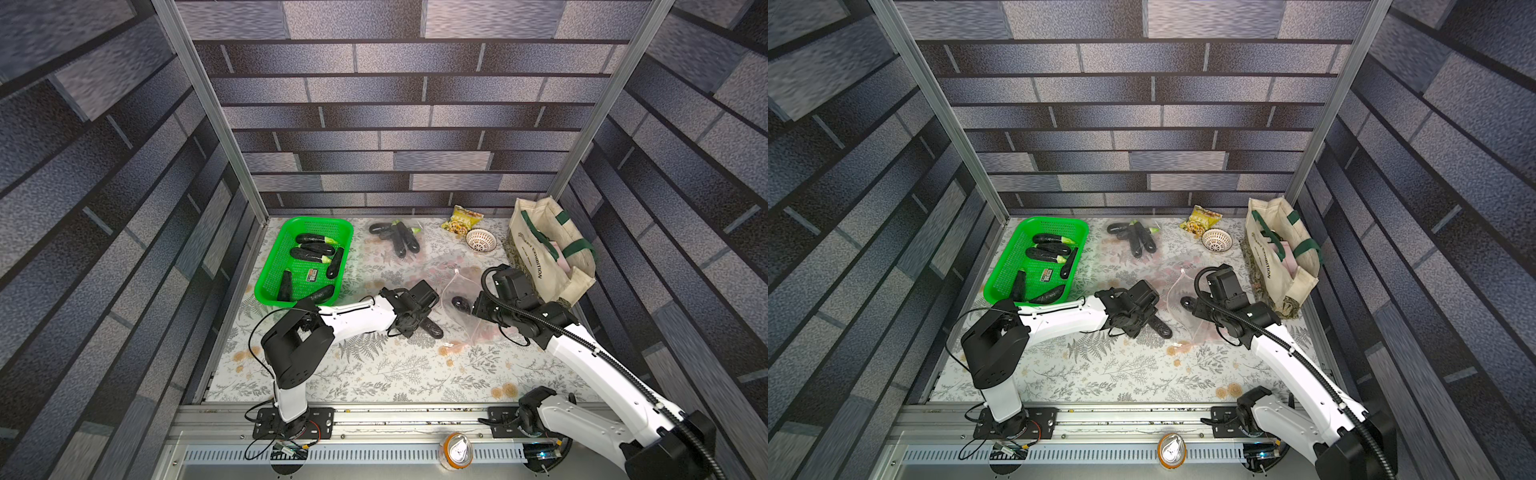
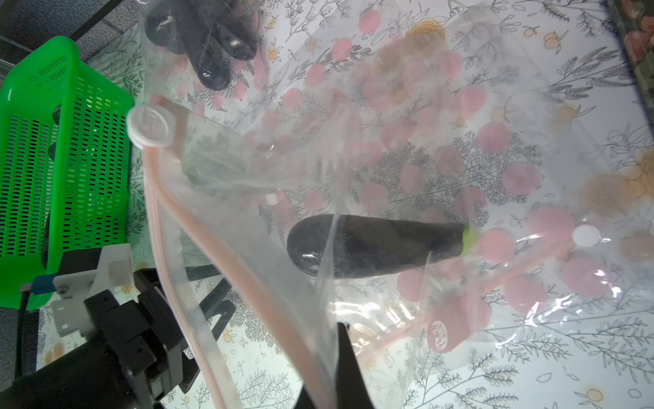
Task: Place the eggplant in a zip-top bag and seal the zipper
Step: Pick up the eggplant from the center of the board, then place the eggplant in the zipper food storage bag.
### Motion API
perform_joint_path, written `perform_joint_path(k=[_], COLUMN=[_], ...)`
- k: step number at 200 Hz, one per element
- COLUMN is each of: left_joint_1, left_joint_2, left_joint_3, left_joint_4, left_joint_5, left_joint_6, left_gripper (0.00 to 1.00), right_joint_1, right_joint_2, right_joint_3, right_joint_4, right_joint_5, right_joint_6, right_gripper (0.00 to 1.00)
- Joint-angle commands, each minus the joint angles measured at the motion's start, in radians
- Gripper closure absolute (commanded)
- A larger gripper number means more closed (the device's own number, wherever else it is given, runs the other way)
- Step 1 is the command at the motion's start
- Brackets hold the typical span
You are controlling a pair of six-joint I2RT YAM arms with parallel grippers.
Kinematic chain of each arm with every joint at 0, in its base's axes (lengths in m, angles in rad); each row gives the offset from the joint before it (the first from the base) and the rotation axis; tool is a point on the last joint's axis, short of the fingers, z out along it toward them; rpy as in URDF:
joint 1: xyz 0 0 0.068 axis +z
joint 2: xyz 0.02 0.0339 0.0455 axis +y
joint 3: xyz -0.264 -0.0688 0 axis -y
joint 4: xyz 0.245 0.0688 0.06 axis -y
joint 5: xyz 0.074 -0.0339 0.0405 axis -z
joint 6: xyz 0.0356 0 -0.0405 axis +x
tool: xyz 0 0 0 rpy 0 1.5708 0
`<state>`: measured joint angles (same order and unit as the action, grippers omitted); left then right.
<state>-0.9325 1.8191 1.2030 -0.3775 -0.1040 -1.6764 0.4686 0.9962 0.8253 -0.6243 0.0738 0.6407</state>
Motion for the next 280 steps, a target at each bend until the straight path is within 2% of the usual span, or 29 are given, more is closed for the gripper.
perform_joint_path(k=[1, 59, 76, 91, 115, 142, 161, 188, 203, 225, 252, 280], left_joint_1=[0.006, 0.014, 0.014, 0.015, 0.015, 0.012, 0.004, -0.022, -0.038, -0.046, -0.073, -0.111], left_joint_2=[0.026, 0.103, 0.123, 0.129, 0.097, -0.005, -0.106, -0.283, -0.378, -0.475, -0.515, -0.465], left_joint_3=[0.042, 0.061, 0.073, 0.076, 0.068, 0.047, 0.025, -0.047, -0.116, -0.217, -0.267, -0.222], left_joint_4=[-0.024, -0.017, -0.023, -0.032, -0.066, -0.125, -0.131, 0.002, 0.132, 0.348, 0.488, 0.496], left_joint_5=[0.002, 0.039, 0.038, 0.040, 0.014, -0.074, -0.168, -0.329, -0.408, -0.440, -0.465, -0.486], left_joint_6=[0.003, 0.001, 0.004, 0.004, 0.017, 0.068, 0.153, 0.334, 0.419, 0.536, 0.668, 0.775], left_gripper=[0.35, 0.45, 0.52, 0.63, 0.73, 0.77, 0.79, 0.84, 0.84, 0.83, 0.83, 0.82], right_joint_1=[-0.007, -0.007, -0.008, -0.007, -0.007, -0.007, -0.008, -0.008, -0.007, -0.007, -0.007, -0.007], right_joint_2=[-0.026, -0.053, -0.056, -0.060, -0.068, -0.061, -0.053, -0.038, -0.021, -0.003, 0.005, 0.009], right_joint_3=[-0.023, -0.045, -0.049, -0.053, -0.058, -0.065, -0.065, -0.065, -0.058, -0.049, -0.047, -0.048], right_joint_4=[-0.023, -0.016, -0.014, -0.012, -0.006, 0.026, 0.056, 0.103, 0.126, 0.150, 0.196, 0.244], right_joint_5=[-0.014, -0.027, -0.032, -0.034, -0.041, -0.085, -0.137, -0.224, -0.279, -0.320, -0.355, -0.377], right_joint_6=[-0.009, -0.002, -0.001, 0.001, 0.005, 0.009, 0.014, 0.026, 0.034, 0.064, 0.113, 0.160], right_gripper=[1.00, 1.00, 1.00, 1.00, 1.00, 1.00, 1.00, 1.00, 1.00, 1.00, 1.00, 1.00])
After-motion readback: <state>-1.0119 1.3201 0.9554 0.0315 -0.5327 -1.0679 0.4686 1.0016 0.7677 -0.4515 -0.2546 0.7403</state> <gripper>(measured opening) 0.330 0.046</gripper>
